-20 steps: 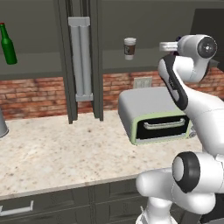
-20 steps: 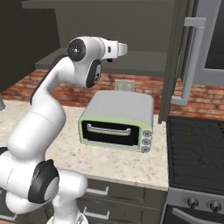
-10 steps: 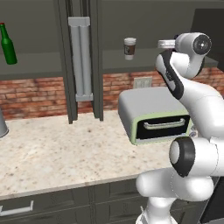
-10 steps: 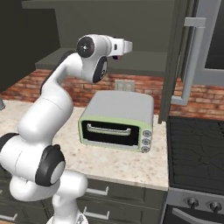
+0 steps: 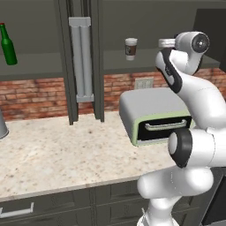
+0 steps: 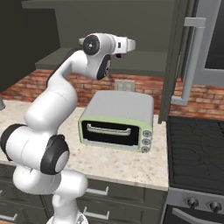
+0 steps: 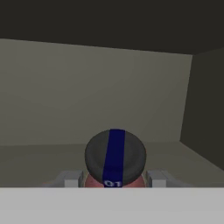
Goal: Sort all alcoholic drinks to one cabinet, and non-alcoholic drinks to the other.
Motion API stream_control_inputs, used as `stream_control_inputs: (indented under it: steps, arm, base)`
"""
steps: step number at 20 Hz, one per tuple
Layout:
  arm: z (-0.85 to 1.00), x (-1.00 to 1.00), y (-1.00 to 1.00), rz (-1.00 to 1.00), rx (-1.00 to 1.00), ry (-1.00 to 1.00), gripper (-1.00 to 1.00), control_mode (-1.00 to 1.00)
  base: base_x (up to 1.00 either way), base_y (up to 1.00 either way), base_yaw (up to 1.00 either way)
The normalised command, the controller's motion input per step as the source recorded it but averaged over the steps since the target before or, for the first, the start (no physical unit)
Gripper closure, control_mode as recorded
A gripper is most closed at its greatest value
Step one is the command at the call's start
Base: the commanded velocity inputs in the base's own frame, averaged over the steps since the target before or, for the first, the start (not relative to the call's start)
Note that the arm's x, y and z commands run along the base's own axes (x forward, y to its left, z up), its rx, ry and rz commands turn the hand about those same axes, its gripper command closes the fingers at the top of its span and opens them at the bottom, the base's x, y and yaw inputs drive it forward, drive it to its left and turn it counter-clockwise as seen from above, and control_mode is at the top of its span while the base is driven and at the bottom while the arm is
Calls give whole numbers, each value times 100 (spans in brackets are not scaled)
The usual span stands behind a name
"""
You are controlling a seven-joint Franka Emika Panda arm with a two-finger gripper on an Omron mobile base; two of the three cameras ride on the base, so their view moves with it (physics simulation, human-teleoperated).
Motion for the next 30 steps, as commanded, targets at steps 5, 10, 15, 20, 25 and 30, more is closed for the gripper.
stream_control_inputs:
  steps: [5,10,15,20,25,30]
  arm:
    - [-7,15,-6,0,-1,0,100,-100]
    - [-13,10,-6,0,0,1,100,-100]
    - [-17,7,-6,0,0,0,100,-100]
    - [-15,9,-5,0,0,1,100,-100]
    - [-13,11,-3,0,0,1,100,-100]
    - [-11,13,-2,0,0,2,100,-100]
  base:
    - [0,0,0]
    - [0,0,0]
    - [0,0,0]
    - [0,0,0]
    - [0,0,0]
    - [0,0,0]
